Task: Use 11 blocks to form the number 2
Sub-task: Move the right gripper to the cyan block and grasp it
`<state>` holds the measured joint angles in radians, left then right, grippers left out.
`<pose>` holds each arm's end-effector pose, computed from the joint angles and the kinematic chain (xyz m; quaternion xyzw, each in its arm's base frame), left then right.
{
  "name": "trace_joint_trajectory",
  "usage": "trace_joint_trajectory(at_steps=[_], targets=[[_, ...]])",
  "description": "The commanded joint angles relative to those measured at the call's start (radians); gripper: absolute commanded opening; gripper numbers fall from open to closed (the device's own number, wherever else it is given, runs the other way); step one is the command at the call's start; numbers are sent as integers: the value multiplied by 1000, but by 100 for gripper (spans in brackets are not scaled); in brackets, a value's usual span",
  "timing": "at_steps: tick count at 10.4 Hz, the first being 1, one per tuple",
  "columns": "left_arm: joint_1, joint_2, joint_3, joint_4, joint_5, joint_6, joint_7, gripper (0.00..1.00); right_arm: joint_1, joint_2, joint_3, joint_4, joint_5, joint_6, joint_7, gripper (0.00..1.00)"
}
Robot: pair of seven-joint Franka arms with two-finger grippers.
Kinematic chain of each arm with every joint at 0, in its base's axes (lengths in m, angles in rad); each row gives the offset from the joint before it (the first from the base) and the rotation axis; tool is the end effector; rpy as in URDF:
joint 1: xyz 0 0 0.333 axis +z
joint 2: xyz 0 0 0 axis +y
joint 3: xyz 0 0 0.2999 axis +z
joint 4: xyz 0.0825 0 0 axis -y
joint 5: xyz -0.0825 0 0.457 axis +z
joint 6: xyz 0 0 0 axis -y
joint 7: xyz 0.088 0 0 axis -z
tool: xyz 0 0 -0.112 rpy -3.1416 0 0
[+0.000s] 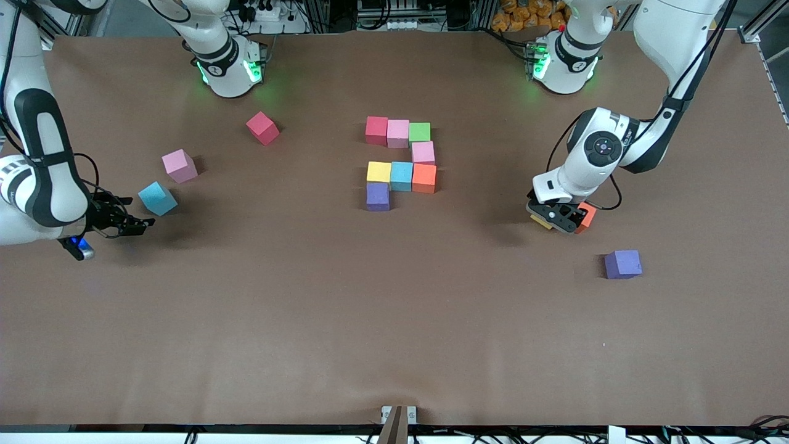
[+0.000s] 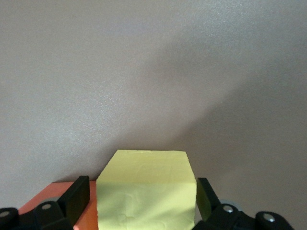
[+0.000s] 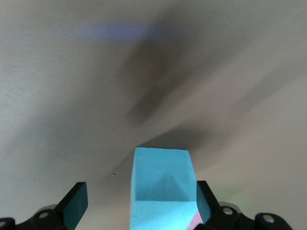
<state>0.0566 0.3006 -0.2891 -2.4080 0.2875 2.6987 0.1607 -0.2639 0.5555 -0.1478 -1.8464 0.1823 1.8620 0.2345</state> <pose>0.5039 -0.1414 0.1091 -0.9490 0.3146 -0.0070 0.0194 0.5704 -0.2357 0.1244 -0.8982 0.3512 0.2573 0.0599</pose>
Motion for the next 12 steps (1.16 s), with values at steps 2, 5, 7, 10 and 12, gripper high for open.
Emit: trace_joint_trajectory(at_steps=[2, 5, 7, 10, 12], targets=[[5, -35, -12, -29, -54, 1, 16, 81, -32, -46, 20, -74, 14, 11, 12, 100], [2, -44, -13, -26, -56, -14, 11, 76, -35, -49, 20, -94, 26, 6, 11, 100], [0, -49, -27, -16, -68, -26, 11, 73, -47, -46, 20, -94, 28, -12, -1, 100], [-6, -49, -47, -3, -122, -28, 11, 70, -49, -43, 22, -94, 29, -21, -6, 68], [-7, -49, -47, 10, -122, -34, 11, 67, -46, -40, 24, -94, 28, -23, -7, 12]])
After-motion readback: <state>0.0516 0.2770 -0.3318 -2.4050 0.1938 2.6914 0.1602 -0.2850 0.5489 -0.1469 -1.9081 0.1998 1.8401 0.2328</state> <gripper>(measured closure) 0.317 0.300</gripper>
